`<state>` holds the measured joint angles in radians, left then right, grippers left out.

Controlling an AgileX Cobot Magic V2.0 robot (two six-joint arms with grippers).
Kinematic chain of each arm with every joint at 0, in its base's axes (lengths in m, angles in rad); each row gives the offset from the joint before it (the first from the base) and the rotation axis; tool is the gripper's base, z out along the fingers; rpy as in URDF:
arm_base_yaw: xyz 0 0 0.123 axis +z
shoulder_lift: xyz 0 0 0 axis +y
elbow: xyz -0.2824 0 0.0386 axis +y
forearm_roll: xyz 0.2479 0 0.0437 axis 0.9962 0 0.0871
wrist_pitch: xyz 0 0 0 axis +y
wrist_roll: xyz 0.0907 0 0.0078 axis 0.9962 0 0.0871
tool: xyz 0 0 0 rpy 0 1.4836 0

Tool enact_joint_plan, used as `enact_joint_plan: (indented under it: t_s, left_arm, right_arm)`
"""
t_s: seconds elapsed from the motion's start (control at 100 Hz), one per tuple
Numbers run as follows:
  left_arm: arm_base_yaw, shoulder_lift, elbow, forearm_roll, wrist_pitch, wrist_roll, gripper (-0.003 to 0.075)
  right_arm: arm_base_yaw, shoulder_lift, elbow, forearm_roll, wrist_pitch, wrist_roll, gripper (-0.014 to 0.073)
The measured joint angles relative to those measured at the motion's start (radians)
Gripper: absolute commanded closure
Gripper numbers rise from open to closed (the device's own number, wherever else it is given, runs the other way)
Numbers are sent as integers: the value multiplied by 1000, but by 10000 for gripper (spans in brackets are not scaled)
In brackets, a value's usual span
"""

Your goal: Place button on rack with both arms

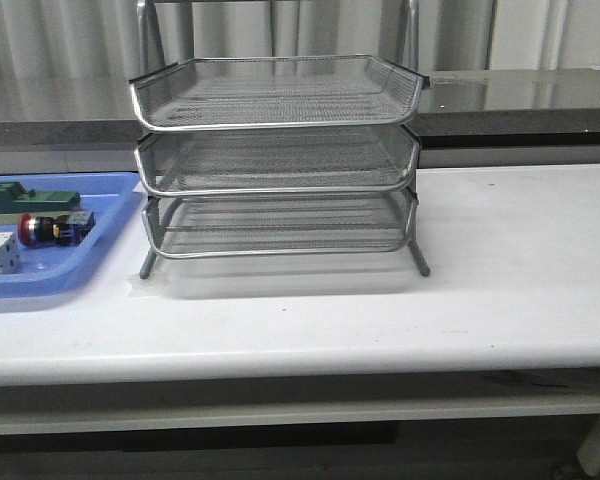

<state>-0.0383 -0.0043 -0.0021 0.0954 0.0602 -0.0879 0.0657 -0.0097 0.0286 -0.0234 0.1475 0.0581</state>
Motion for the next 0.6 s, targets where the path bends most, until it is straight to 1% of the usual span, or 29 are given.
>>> enact_joint_plan:
  t_s: [0.6]
  left_arm:
    - [0, 0, 0, 0, 0, 0, 741]
  right_arm:
    - [0, 0, 0, -10, 0, -2, 653]
